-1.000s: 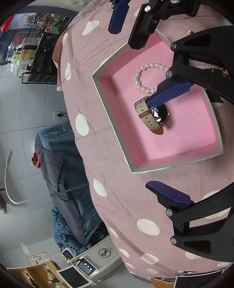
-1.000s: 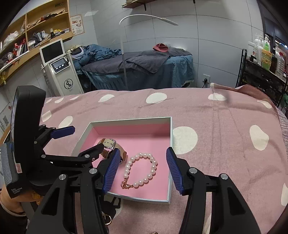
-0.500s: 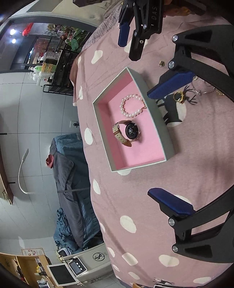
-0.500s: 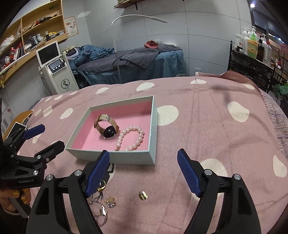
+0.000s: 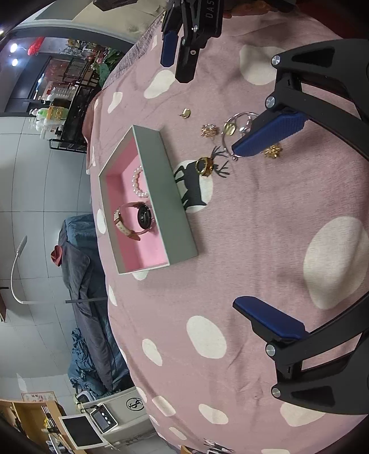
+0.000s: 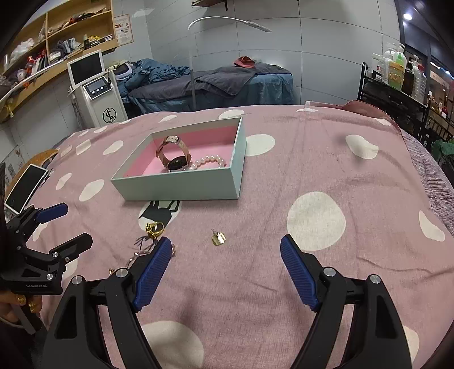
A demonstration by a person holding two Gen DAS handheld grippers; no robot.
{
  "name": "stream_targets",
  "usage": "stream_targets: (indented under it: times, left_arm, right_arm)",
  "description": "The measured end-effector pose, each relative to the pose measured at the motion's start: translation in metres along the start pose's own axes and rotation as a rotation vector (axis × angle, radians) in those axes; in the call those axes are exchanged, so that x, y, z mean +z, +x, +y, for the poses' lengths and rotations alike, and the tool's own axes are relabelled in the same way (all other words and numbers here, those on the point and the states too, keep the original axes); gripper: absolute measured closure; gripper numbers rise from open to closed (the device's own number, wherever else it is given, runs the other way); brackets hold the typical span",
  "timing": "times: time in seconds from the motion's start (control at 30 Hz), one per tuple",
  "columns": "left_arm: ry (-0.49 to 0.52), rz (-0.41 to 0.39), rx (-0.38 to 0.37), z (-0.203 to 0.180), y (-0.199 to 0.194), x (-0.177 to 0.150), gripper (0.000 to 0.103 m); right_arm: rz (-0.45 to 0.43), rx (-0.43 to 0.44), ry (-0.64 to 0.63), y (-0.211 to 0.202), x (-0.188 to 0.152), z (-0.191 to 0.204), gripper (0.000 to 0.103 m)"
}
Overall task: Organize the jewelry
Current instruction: 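Open both tools and withdraw them from the box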
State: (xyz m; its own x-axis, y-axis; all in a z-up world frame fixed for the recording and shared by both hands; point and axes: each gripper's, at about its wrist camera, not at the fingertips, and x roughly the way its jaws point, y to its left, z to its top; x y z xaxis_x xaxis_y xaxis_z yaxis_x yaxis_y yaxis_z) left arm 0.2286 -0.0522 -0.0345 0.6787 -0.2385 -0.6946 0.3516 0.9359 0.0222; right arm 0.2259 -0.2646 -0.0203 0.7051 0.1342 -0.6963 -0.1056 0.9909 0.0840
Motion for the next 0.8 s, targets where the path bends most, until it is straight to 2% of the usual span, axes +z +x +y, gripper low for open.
stream_targets:
  times: [0.2,0.37,0.53,0.63,0.8]
  left_arm:
    - [0.039,0.021,-0.043,-0.014,-0.003,-0.020,0.006]
    - [0.072,0.036,-0.078,-0.027,-0.004,-0.029,0.019]
    - [0.089,0.070,-0.095,-0.030,0.000,-0.038,0.040]
    - [0.083,0.079,-0.107,-0.030,0.001,-0.041,0.044]
    - [0.129,0.075,-0.129,-0.036,0.007,-0.037,0.044]
  right_arm:
    - [0.019,0.011,-0.056,-0.003,-0.013,0.003,0.026]
    - [0.017,0.052,-0.107,-0.009,-0.024,0.016,0.026]
    - [0.039,0.109,-0.207,-0.008,-0.035,0.037,0.029]
    - [0.074,0.131,-0.263,-0.002,-0.040,0.051,0.036]
    - [0.107,0.130,-0.300,0.010,-0.042,0.063,0.038]
